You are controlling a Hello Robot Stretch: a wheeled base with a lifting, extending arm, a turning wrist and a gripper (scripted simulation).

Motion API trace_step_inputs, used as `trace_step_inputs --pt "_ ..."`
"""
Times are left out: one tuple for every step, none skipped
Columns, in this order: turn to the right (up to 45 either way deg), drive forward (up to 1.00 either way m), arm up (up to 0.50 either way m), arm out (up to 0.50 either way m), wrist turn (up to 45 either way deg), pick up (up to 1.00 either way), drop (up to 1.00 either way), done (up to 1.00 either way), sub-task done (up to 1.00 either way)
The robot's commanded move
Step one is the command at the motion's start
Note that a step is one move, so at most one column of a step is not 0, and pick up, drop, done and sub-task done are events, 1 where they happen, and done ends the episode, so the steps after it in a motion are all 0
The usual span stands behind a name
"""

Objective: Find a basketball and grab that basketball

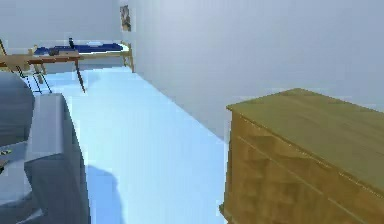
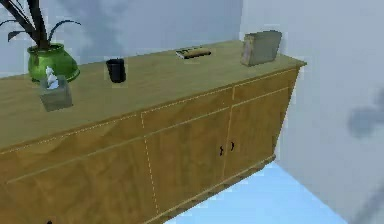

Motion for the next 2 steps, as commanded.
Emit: trace_step_inputs --pt "-12.0 0.0 0.0 0.0 0.0 0.0 0.0 0.0 0.0" --pt "0.0 1.0 0.0 0.0 0.0 0.0 0.0 0.0 0.0"
